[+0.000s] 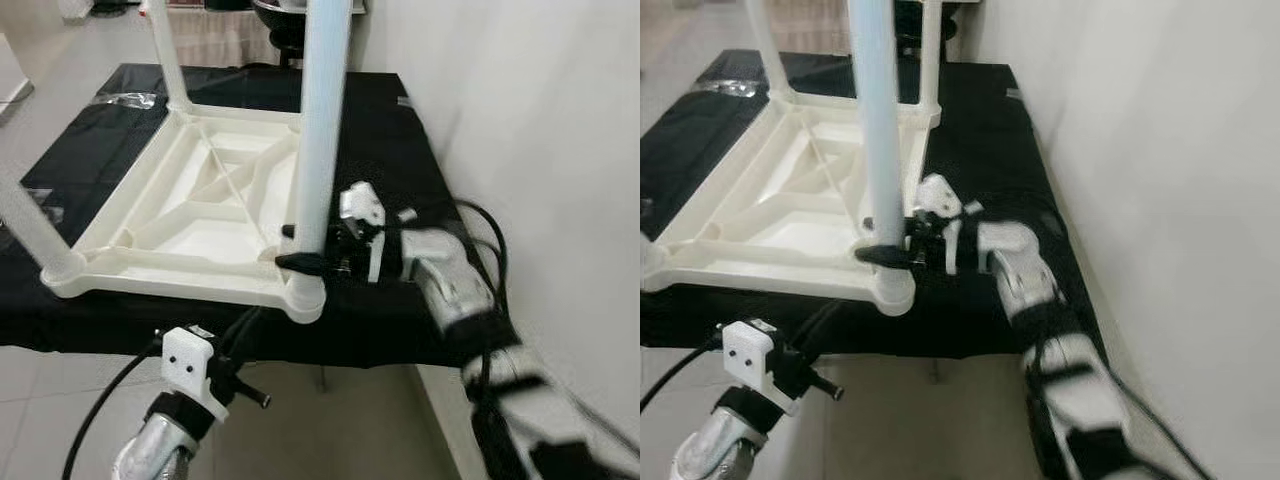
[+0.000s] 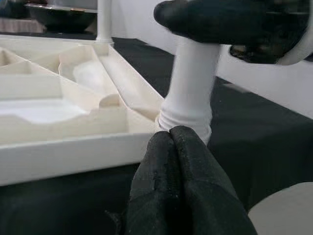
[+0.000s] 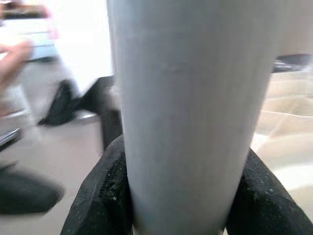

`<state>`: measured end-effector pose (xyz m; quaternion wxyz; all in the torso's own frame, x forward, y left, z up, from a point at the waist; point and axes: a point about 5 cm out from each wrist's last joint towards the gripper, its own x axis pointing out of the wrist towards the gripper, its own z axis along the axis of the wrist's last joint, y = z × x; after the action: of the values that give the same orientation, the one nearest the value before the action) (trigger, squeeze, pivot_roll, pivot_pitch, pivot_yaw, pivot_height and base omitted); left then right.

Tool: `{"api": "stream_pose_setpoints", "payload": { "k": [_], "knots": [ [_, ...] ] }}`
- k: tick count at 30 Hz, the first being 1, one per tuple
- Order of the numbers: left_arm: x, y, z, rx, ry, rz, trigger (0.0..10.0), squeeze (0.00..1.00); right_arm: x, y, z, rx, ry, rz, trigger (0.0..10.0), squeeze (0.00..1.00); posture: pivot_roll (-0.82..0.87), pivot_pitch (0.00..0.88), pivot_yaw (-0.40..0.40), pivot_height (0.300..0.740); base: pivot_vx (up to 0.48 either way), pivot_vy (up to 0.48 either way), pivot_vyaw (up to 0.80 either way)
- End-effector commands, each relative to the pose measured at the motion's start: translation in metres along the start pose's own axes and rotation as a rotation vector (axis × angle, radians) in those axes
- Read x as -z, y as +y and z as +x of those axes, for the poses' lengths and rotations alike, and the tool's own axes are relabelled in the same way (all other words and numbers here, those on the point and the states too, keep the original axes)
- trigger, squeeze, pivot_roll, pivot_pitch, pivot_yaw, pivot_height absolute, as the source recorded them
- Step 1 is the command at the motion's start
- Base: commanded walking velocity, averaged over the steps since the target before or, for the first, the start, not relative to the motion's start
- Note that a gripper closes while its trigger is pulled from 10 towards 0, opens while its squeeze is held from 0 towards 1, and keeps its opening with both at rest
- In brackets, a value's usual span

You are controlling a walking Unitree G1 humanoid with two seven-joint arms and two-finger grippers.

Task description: Building children table

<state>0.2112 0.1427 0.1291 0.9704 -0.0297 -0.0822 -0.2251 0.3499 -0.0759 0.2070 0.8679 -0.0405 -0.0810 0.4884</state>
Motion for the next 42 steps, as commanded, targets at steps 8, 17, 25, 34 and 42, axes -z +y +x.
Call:
{"api": "stream_pose_setpoints", "payload": {
  "k": [8, 17, 25, 34, 42],
  "knots": [
    [0.000, 0.002, 0.003, 0.010, 0.005, -0.004, 10.0, 0.00, 0.035, 0.063, 0.024, 0.343, 0.069, -0.006, 0.0, 0.00, 0.03, 0.185, -0.057, 0.740, 0.000, 0.000, 0.00],
    [0.000, 0.005, 0.006, -0.016, -0.003, 0.011, 10.0, 0.00, 0.024, 0.056, 0.031, 0.338, 0.062, 0.000, 5.8, 0.00, 0.04, 0.174, -0.062, 0.740, 0.000, 0.000, 0.00],
    [0.001, 0.006, 0.007, -0.008, 0.005, 0.007, 10.0, 0.00, -0.002, 0.020, 0.021, -0.044, 0.006, -0.017, 10.0, 0.19, 0.07, 0.162, -0.067, 0.740, 0.000, 0.000, 0.00],
    [-0.001, 0.002, 0.003, -0.006, 0.005, 0.009, 10.0, 0.00, -0.014, -0.004, 0.022, -0.244, 0.049, -0.043, 10.0, 0.00, 0.11, 0.188, -0.070, 0.740, 0.000, 0.000, 0.00],
    [-0.008, -0.005, -0.010, 0.001, 0.016, 0.001, 10.0, 0.00, -0.020, -0.009, 0.025, -0.393, 0.072, 0.013, 0.0, 0.00, 0.14, 0.241, -0.065, 0.740, 0.000, 0.000, 0.00]
  ]
}}
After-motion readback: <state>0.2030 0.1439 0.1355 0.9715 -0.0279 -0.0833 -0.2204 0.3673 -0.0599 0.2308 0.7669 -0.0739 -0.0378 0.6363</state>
